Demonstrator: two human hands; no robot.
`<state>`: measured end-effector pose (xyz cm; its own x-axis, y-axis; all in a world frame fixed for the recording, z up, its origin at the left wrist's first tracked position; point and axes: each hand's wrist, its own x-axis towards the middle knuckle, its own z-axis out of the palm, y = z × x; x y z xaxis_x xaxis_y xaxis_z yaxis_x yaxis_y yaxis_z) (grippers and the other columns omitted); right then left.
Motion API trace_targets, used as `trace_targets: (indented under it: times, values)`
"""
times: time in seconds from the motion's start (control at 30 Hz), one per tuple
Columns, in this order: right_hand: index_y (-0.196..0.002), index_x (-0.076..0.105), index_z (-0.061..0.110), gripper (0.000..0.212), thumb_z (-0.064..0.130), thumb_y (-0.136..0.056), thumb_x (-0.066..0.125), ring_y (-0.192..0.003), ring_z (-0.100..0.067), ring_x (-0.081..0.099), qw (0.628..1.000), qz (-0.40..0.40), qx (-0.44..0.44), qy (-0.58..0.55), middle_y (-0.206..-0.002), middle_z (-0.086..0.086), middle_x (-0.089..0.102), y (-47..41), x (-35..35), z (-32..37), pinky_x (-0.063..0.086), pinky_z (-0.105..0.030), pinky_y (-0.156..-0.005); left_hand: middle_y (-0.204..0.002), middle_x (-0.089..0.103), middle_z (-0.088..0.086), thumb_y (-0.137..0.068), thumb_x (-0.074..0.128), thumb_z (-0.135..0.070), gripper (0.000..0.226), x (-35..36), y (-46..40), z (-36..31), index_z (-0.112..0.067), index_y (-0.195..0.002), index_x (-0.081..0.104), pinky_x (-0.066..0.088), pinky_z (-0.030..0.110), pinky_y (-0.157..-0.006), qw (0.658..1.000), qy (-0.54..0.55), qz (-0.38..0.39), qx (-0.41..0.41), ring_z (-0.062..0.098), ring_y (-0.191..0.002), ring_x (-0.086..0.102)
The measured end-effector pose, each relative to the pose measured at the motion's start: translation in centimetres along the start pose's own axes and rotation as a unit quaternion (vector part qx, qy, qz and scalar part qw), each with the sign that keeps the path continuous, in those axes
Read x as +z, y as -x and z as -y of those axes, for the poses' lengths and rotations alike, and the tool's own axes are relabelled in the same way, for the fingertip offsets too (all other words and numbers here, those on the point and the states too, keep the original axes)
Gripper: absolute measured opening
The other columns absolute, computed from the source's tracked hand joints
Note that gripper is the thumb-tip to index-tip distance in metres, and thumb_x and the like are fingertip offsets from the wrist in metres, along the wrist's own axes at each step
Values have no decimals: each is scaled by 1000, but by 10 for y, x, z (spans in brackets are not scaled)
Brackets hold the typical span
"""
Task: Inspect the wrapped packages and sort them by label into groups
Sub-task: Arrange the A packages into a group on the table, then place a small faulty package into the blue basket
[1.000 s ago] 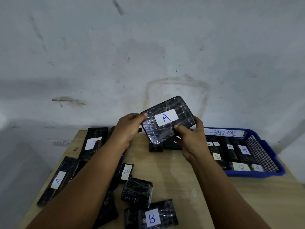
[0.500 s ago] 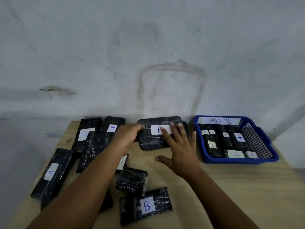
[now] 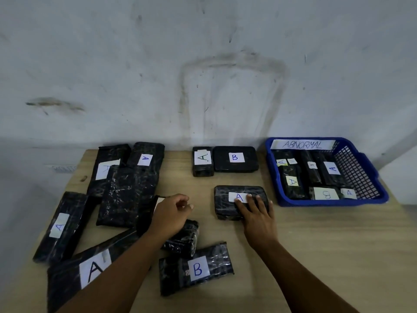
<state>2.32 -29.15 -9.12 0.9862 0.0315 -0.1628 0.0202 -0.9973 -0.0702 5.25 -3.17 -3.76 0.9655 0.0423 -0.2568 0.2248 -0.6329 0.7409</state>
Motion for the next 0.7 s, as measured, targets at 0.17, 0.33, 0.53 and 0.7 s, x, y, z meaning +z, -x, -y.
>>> trace_targets:
  times: [0.17,0.33,0.53,0.7]
  values:
    - [-165,-3,37,68,45,-109,35,-161,-33,-10,998,54,-1,14,-175,-8,-5,-19,-4,-6,-7,-59,-127,-107,74,-3,-90,75,-21,24,5,-1,15,-15,-113,75,55,37,-98,999,-8,-26,40,14,-103,68]
    - [-164,-13,39,97,89,-83,7,-159,-31,-20,995,99,-23,21,-173,-4,-19,-51,-5,-13,-12,-56,-124,-113,73,-2,-92,74,-19,24,1,-4,22,-14,-115,75,50,32,-97,996,-25,-69,47,13,-105,63]
    - [-163,-16,38,94,87,-88,16,-157,-30,-26,994,98,-32,19,-172,-5,-23,-71,-4,-18,-14,-60,-125,-128,64,-1,-90,69,-11,44,-15,-3,37,-21,-132,66,43,31,-107,998,-63,-14,28,24,-122,56]
    - [-165,-13,32,93,81,-95,25,-158,-31,-24,996,89,-18,4,-173,-10,-19,-62,-9,-4,-15,-59,-125,-142,29,-14,-81,70,-27,86,-46,20,31,-44,-153,27,16,44,-124,949,-194,246,20,19,-146,18]
